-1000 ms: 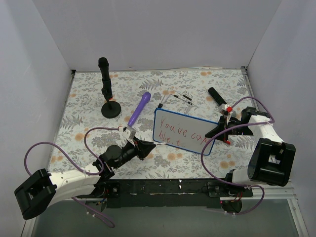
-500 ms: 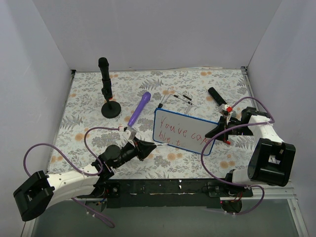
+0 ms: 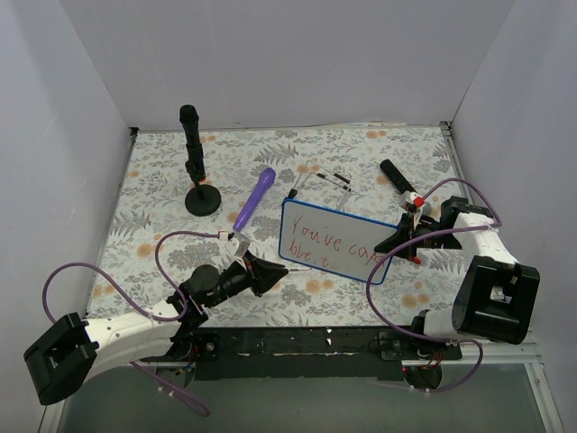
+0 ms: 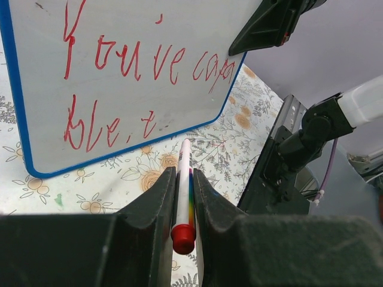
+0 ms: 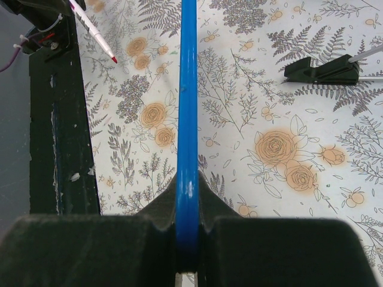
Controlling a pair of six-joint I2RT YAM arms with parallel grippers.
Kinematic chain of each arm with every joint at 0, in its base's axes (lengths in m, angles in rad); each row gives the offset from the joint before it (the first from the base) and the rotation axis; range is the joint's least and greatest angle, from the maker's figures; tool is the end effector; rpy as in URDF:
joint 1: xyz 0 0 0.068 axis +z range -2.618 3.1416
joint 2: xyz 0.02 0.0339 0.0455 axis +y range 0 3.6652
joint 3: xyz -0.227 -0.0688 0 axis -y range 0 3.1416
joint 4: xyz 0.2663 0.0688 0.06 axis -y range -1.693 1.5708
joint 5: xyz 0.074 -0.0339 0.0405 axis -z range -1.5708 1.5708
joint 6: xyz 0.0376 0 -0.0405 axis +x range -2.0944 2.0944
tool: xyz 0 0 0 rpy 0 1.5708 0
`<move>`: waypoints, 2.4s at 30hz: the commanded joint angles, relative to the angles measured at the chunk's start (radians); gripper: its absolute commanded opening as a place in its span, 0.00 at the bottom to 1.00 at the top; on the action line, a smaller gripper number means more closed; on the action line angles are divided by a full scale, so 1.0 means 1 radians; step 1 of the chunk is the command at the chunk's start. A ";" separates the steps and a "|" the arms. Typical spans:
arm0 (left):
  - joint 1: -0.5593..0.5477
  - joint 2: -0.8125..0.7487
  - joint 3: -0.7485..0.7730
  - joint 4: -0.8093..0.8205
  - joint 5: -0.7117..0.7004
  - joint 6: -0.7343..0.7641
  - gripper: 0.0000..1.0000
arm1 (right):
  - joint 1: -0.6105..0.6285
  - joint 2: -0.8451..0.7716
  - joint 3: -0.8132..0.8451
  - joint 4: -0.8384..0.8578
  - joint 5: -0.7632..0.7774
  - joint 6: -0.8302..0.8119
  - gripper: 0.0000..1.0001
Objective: Write a sentence on the whiteboard
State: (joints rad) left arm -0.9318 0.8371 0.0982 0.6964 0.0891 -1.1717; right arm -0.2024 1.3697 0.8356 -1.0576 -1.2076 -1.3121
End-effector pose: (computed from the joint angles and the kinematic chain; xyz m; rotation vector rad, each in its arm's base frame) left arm 0.1265 -0.1759 0.1424 -0.1468 1.8965 -1.6235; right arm 0.2349 -0.0123 0.1647 -1.0925 1.7914 1.0668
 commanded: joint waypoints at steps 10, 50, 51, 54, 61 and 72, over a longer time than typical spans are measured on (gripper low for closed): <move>0.002 0.013 -0.015 0.077 0.034 0.009 0.00 | 0.003 -0.001 -0.001 -0.001 0.065 -0.015 0.01; 0.021 -0.003 -0.061 0.068 -0.014 0.029 0.00 | 0.008 0.014 0.007 -0.015 0.060 -0.027 0.01; 0.021 0.000 -0.063 0.072 -0.012 0.029 0.00 | 0.006 0.014 0.007 -0.015 0.060 -0.026 0.01; 0.019 0.013 -0.069 0.097 -0.005 0.021 0.00 | 0.006 0.017 0.005 -0.012 0.062 -0.022 0.01; 0.019 0.043 -0.075 0.135 0.001 0.018 0.00 | 0.008 0.023 0.007 -0.010 0.063 -0.024 0.01; 0.021 0.129 -0.064 0.213 0.017 0.026 0.00 | 0.012 0.031 0.008 -0.005 0.065 -0.018 0.01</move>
State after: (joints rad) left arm -0.9176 0.9482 0.0563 0.8520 0.0917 -1.1568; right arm -0.2005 1.3960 0.8356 -1.0618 -1.2152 -1.3155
